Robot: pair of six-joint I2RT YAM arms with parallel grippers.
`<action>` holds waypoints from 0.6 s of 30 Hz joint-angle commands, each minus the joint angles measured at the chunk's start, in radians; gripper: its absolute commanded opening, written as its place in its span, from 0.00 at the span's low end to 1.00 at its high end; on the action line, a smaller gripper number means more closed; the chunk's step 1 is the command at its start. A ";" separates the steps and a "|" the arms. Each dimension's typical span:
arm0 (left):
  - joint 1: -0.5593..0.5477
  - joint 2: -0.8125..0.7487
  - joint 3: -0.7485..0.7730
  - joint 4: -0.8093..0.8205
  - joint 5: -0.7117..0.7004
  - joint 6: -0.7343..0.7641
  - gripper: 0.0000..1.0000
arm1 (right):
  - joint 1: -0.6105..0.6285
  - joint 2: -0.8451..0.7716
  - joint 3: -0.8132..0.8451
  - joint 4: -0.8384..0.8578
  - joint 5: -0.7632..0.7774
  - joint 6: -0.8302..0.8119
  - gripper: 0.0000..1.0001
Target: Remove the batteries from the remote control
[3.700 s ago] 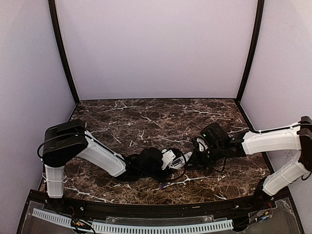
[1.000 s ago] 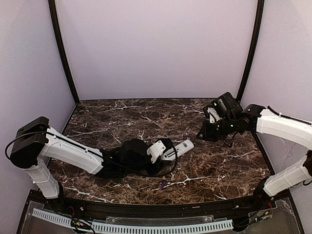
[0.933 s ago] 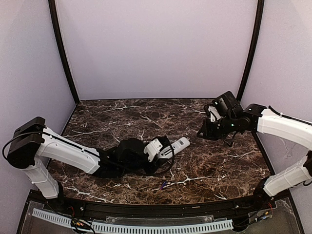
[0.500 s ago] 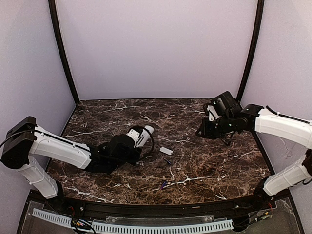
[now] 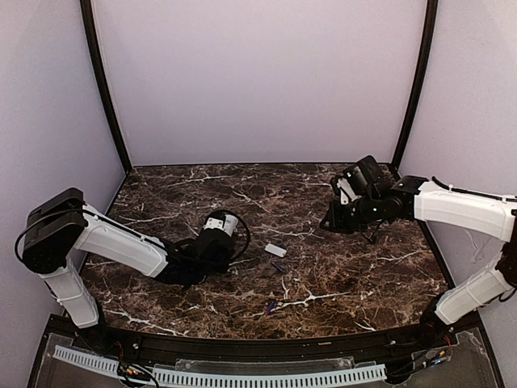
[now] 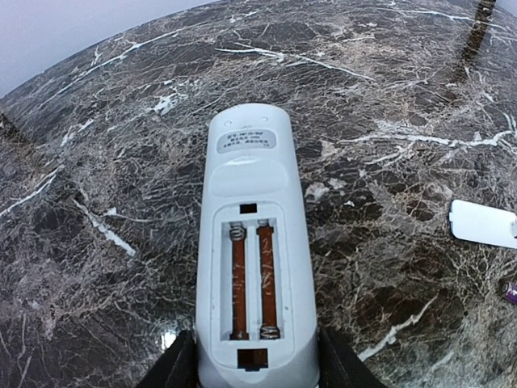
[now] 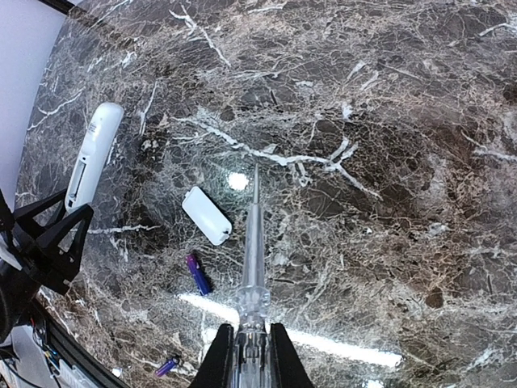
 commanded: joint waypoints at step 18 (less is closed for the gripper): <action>-0.008 0.121 0.070 -0.019 0.035 -0.209 0.34 | -0.005 0.000 -0.026 0.043 -0.006 -0.011 0.00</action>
